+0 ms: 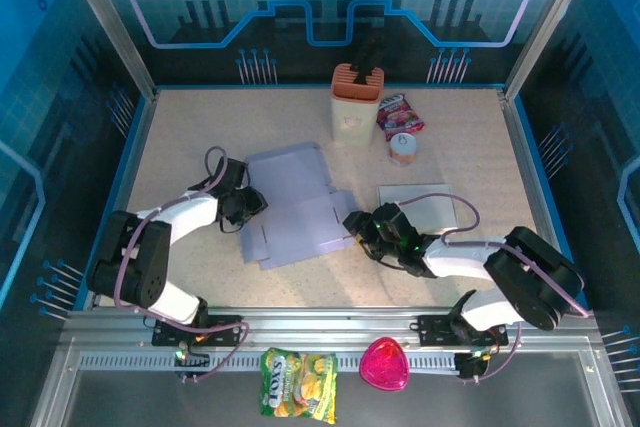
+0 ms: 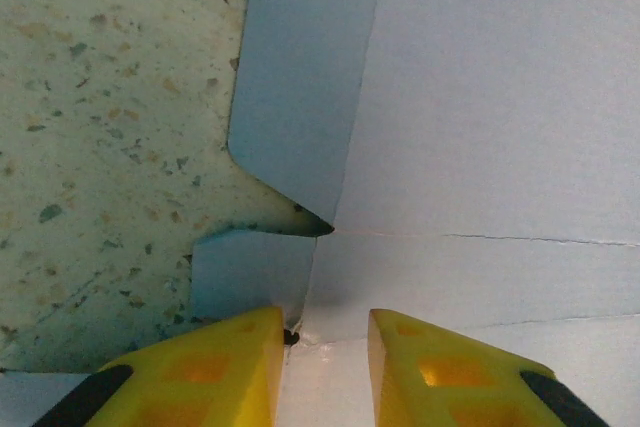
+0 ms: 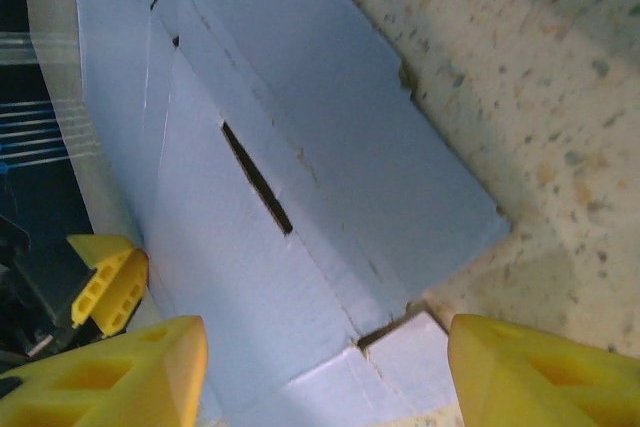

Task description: Fold the paper box

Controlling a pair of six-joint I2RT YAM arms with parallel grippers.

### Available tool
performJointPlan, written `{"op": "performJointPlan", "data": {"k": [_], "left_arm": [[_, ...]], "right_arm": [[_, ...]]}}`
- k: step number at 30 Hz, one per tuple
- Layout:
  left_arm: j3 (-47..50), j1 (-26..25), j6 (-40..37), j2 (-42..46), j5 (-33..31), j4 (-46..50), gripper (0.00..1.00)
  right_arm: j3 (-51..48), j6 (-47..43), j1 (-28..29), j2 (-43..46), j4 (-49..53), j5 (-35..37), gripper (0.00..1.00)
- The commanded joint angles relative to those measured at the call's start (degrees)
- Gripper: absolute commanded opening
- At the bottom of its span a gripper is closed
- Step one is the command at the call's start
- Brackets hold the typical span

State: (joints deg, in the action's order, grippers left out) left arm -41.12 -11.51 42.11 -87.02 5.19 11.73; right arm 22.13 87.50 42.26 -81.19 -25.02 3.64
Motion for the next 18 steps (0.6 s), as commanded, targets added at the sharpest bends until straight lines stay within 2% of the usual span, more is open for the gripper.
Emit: {"op": "performJointPlan", "data": {"k": [1, 5, 11, 18], "left_arm": [[-0.6, 0.4, -2.2, -1.1, 0.8, -0.8, 0.29], [0.1, 0.4, -2.5, -2.2, 0.8, -1.5, 0.29], [0.4, 0.4, -2.9, -2.6, 0.8, -1.6, 0.26], [0.2, 0.5, -3.3, -2.1, 0.1, -0.8, 0.25]], "right_arm": [[-1.0, 1.9, -1.2, -2.7, -6.4, -0.8, 0.64], [-1.5, 3.3, -1.6, -6.7, -12.1, -1.9, 0.61], [-3.6, 4.0, -1.7, -12.0, -23.9, -1.8, 0.48], [-4.5, 2.8, -2.0, -11.1, -24.3, -0.5, 0.29]]}}
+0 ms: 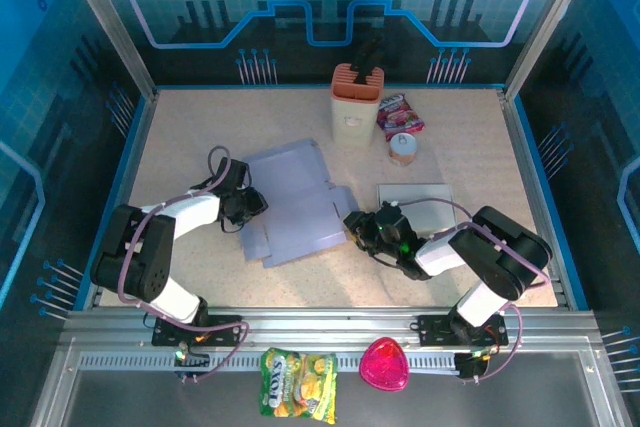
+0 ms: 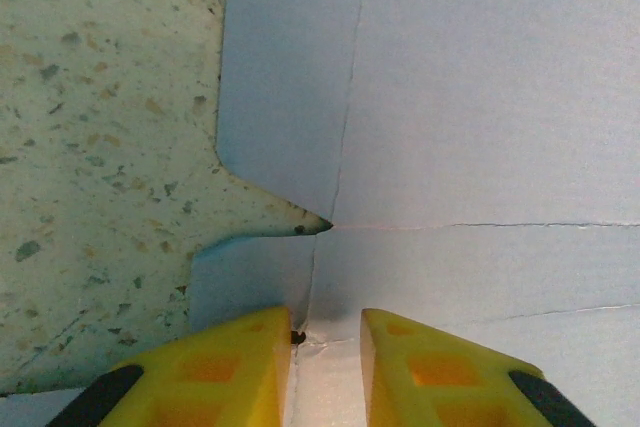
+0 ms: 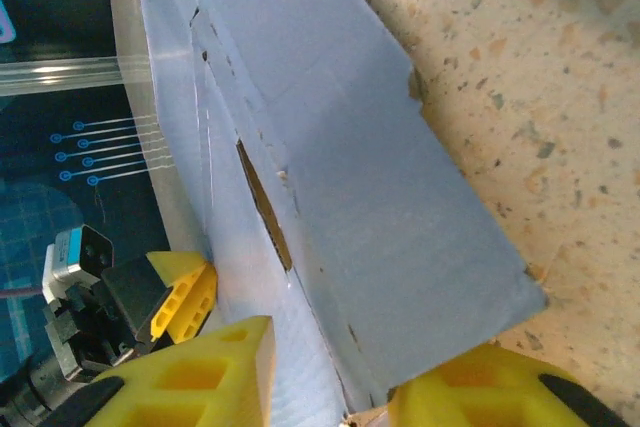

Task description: Fold the paper box

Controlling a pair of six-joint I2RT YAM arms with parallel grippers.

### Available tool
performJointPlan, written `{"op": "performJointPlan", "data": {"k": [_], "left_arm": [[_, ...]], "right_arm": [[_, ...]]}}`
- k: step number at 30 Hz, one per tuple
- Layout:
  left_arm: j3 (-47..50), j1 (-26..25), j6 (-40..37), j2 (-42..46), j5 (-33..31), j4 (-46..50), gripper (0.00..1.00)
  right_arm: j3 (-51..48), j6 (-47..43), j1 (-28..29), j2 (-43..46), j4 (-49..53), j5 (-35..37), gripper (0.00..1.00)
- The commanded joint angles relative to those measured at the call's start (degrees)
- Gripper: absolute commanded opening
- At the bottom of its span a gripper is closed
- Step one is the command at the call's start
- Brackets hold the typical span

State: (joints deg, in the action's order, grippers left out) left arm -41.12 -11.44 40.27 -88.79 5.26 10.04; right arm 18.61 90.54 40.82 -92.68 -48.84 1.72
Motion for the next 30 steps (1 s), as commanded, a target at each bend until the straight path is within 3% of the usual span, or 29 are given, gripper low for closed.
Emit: {"op": "performJointPlan", "data": {"k": [1, 6, 9, 15, 17, 19, 22, 25, 30], "left_arm": [[0.2, 0.4, -1.6, -0.2, 0.0, 1.0, 0.26], [0.2, 0.2, -2.6, 3.1, -1.0, 1.9, 0.25], [0.6, -3.3, -4.5, 12.0, -5.1, 5.3, 0.28], [4.1, -27.7, -13.4, 35.8, -25.3, 11.9, 0.39], [6.8, -34.0, -15.5, 41.4, -28.3, 12.5, 0.47], [9.2, -39.5, -18.2, 44.6, -29.9, 11.5, 0.48], [10.9, -47.3, -22.4, 43.4, -33.6, 8.7, 0.48], [7.9, -54.0, -26.0, 37.8, -42.5, 11.2, 0.5], [3.8, -58.5, -31.2, 29.5, -50.7, 11.0, 0.58]], "right_arm": [[-0.9, -0.7, -0.6, 1.2, 0.8, 1.7, 0.25], [0.7, -2.0, -0.7, 5.9, 8.9, 1.8, 0.02], [1.6, -0.4, -0.8, 8.3, 11.7, 1.2, 0.0], [7.6, 2.3, -1.4, 14.4, 25.6, -0.6, 0.0], [9.9, 2.1, -1.7, 16.5, 30.5, -0.8, 0.0], [11.8, 1.6, -2.0, 18.5, 35.2, -1.0, 0.0], [14.4, 0.4, -3.0, 20.8, 40.1, -1.7, 0.0], [16.2, -0.7, -4.4, 22.3, 43.1, -2.9, 0.0], [17.7, -1.8, -6.7, 23.8, 45.8, -6.0, 0.0]]}}
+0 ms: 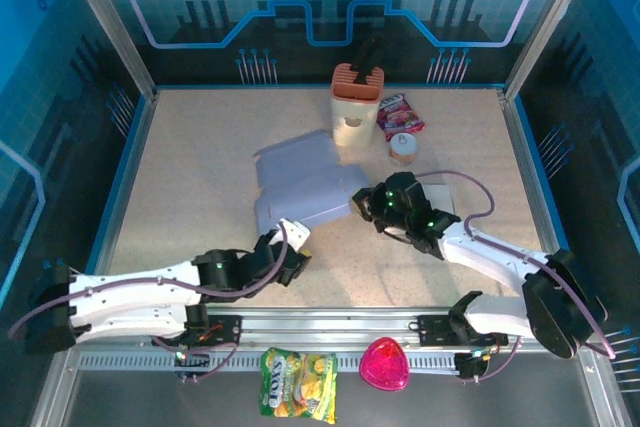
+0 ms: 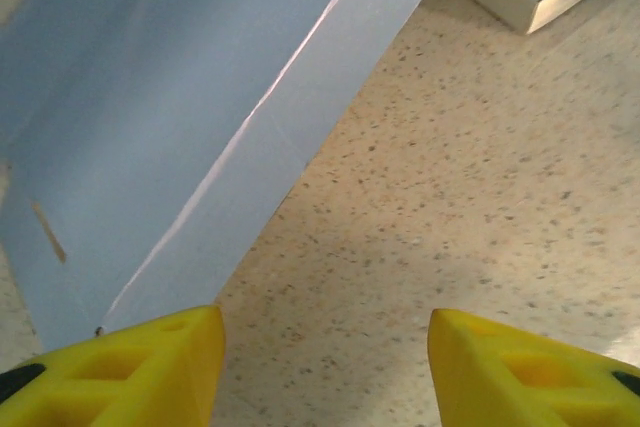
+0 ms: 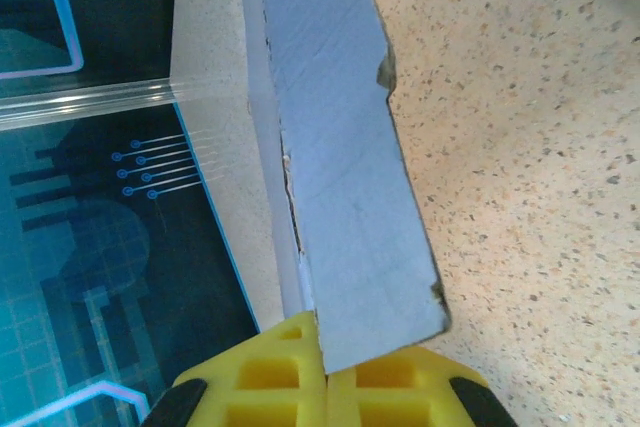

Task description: Fold the paper box

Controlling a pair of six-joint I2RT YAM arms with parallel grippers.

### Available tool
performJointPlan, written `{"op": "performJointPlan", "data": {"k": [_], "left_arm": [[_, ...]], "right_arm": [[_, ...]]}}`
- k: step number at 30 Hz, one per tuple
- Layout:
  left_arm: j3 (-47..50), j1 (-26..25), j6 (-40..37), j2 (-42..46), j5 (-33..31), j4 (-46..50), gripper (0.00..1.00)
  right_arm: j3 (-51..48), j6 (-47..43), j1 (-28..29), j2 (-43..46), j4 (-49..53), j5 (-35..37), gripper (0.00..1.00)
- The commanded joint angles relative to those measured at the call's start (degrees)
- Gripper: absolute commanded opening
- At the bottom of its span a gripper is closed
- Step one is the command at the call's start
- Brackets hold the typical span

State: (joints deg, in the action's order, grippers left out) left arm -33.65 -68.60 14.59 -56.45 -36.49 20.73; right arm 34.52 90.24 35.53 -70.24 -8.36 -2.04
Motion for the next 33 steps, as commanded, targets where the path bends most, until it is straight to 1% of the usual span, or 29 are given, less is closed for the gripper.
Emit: {"op": "performJointPlan", "data": {"k": [1, 6, 12, 14, 17, 20, 22, 23, 25, 26, 28, 29, 31, 33], "left_arm": [[-4.5, -1.4, -5.7, -4.6, -9.8, 1.0, 0.6], [-8.6, -1.4, -6.0, -12.6, -15.2, 4.2, 0.62], [-9.9, -0.7, -10.9, -17.4, -15.7, 3.3, 0.62], [-9.8, -0.3, -11.9, -18.6, -16.7, 3.4, 0.62], [-9.8, 1.7, -12.1, -18.5, -19.0, 4.1, 0.62], [-9.0, 3.9, -13.9, -16.5, -18.4, 2.1, 0.59], [-8.3, 4.2, -16.3, -15.5, -18.2, 0.0, 0.5], [-8.3, 4.2, -17.5, -15.3, -17.8, -0.6, 0.41], [-8.5, 4.3, -19.3, -15.4, -17.4, -1.0, 0.27], [-9.1, 4.2, -20.0, -15.6, -16.9, -0.7, 0.16], [-10.5, 4.2, -19.8, -16.3, -17.0, 0.7, 0.0], [-11.4, 4.2, -19.2, -16.8, -17.2, 2.0, 0.0], [-12.8, 4.1, -18.4, -17.6, -17.1, 3.7, 0.0], [-13.8, 4.1, -16.4, -17.8, -16.7, 5.4, 0.0]], "right_arm": [[1.9, -1.6, -1.9, 1.7, 5.8, -2.8, 0.0], [2.7, -2.9, -4.9, 3.2, 7.7, -6.7, 0.0], [2.3, -3.4, -8.2, 4.6, 8.4, -11.4, 0.0], [2.4, -3.6, -9.1, 4.9, 8.6, -12.6, 0.0], [3.0, -4.6, -10.2, 5.1, 9.4, -14.9, 0.0], [3.7, -5.5, -11.2, 5.0, 10.2, -17.0, 0.0], [4.2, -6.4, -12.0, 5.0, 11.1, -18.2, 0.0], [4.5, -6.8, -12.4, 5.0, 11.3, -18.8, 0.0], [4.7, -7.3, -13.1, 5.2, 11.6, -19.5, 0.0], [4.8, -7.4, -13.4, 5.1, 11.5, -19.8, 0.0], [4.9, -7.6, -13.7, 5.0, 11.2, -20.4, 0.0], [5.0, -7.8, -14.0, 5.1, 11.0, -20.6, 0.05], [5.5, -8.6, -14.4, 6.1, 11.9, -20.6, 0.22], [6.3, -10.2, -14.7, 9.4, 15.2, -18.4, 0.39]]}}
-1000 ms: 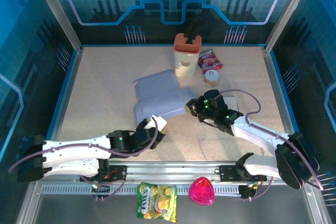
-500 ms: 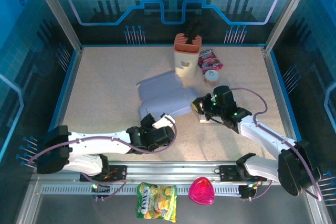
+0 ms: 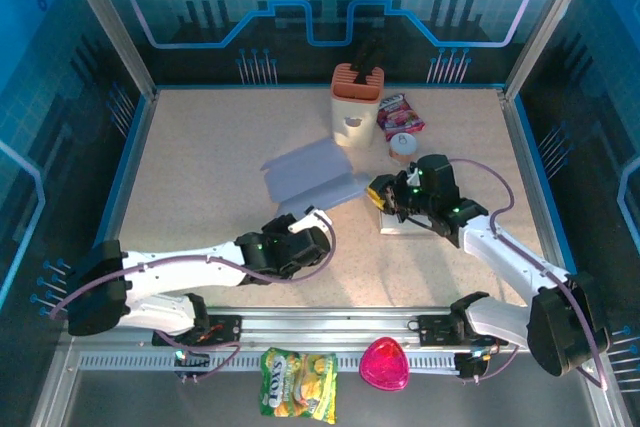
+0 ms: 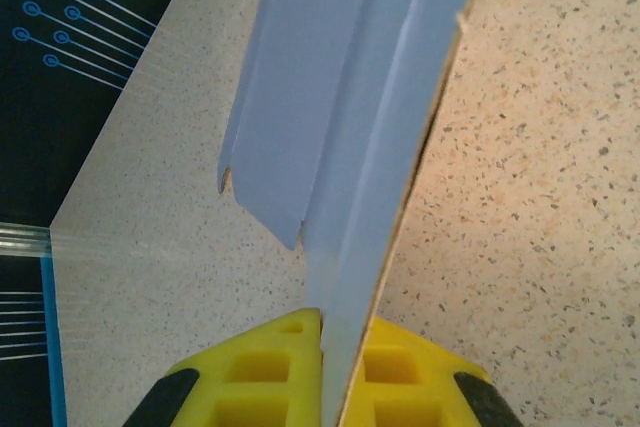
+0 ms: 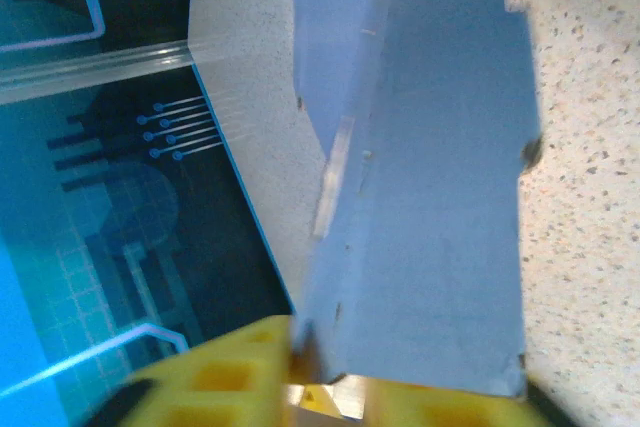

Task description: Fold the paper box

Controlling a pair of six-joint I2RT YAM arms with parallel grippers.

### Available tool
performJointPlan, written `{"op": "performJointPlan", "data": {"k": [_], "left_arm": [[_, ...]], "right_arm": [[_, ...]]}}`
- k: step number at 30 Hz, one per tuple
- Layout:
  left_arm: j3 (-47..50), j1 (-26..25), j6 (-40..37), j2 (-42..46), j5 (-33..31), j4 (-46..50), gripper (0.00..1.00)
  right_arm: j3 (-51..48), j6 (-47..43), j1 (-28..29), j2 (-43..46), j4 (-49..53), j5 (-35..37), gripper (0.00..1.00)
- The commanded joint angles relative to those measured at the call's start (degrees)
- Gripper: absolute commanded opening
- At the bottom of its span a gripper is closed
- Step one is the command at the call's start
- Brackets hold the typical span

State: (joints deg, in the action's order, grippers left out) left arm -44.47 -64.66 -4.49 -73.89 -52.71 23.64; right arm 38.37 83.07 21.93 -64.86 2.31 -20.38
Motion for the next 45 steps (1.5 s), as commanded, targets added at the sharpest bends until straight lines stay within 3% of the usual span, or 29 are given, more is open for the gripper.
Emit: {"op": "performJointPlan", "data": {"k": [1, 5, 10, 16, 25, 31, 37, 41, 45], "left_arm": [[-3.4, 0.2, 3.7, -0.1, -0.3, 3.3, 0.0], [-4.8, 0.2, 7.9, 1.8, 2.0, 6.4, 0.0], [-8.9, 0.1, 11.1, 1.7, 4.7, 11.2, 0.0], [-12.7, -0.2, 12.0, 0.4, 5.2, 14.6, 0.0], [-15.4, -0.5, 11.9, 0.4, 5.2, 17.2, 0.0], [-15.5, -0.8, 11.6, 0.3, 4.9, 17.1, 0.0], [-15.9, -1.0, 11.4, -0.1, 4.5, 16.8, 0.0], [-16.0, -1.0, 11.4, 0.1, 4.2, 16.9, 0.0], [-16.1, -1.0, 11.7, 0.5, 4.0, 17.1, 0.0]], "right_arm": [[3.1, -4.2, -1.1, 6.1, 6.9, 1.7, 0.45], [5.7, -8.4, 0.2, 16.4, 19.1, 11.7, 0.61], [5.5, -5.6, 9.9, 22.4, 21.2, 22.1, 0.63], [12.5, -4.4, 24.1, 14.4, 18.3, 33.2, 0.62], [19.3, -2.4, 28.3, 2.6, 13.2, 36.2, 0.61], [21.1, -2.2, 28.3, -1.2, 11.3, 35.2, 0.54], [20.3, -1.0, 27.2, -2.8, 8.4, 32.5, 0.33], [20.2, -0.9, 27.2, -3.3, 8.3, 31.6, 0.27], [19.3, -0.3, 26.9, -3.3, 7.3, 31.0, 0.14]]}}
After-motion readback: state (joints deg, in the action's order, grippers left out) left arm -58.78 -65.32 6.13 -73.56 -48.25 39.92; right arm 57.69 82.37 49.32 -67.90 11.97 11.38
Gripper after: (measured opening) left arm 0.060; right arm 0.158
